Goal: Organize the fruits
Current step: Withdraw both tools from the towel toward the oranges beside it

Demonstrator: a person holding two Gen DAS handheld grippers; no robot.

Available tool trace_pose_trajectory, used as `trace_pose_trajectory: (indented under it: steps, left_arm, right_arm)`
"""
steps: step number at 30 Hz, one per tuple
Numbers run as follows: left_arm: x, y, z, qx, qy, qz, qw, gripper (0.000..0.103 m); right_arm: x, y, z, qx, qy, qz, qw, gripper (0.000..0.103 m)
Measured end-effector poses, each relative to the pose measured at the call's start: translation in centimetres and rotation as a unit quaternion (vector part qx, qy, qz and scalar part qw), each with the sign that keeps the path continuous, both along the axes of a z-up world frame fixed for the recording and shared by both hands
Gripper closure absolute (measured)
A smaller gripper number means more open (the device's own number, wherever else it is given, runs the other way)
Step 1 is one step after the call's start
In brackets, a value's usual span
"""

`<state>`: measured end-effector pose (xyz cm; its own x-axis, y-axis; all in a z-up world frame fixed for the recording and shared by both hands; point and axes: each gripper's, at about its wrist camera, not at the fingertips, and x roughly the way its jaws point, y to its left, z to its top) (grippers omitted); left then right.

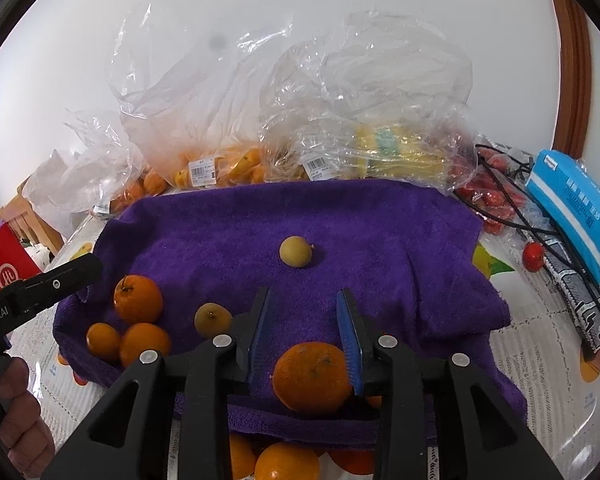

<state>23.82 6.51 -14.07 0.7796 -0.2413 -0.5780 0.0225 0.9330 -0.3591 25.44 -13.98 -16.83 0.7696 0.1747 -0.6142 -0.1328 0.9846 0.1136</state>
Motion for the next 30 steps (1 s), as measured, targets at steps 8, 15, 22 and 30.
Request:
trace_pose_trajectory:
  steps: [8,15,22,30]
  left_arm:
    - [-0.3,0.5,0.3,-0.004,-0.004,0.009,0.9999,0.045]
    - [-0.4,0.3,-0.2,0.007,0.003,0.018,0.9998,0.045]
    - [-1.2,-0.8,-0.9,0.020,0.006,0.018,0.9996,0.045]
    - [-3.7,-1.9,-1.1,0.053,-0.009,0.016,0.9984,0.045]
  right_arm:
    - [-0.7,-0.5,1.0,-0.003,-0.016,-0.009,1.000,0.059]
    - [-1.8,-1.6,1.9,0.012,-0.024,-0.018,0.999,0.059]
    - [-3.9,-2.0,1.1,0.013,-0.025,-0.016,0.999,0.059]
    - [-6.2,-2.6,0.4,0.027,-0.027,-0.012,0.999,0.059]
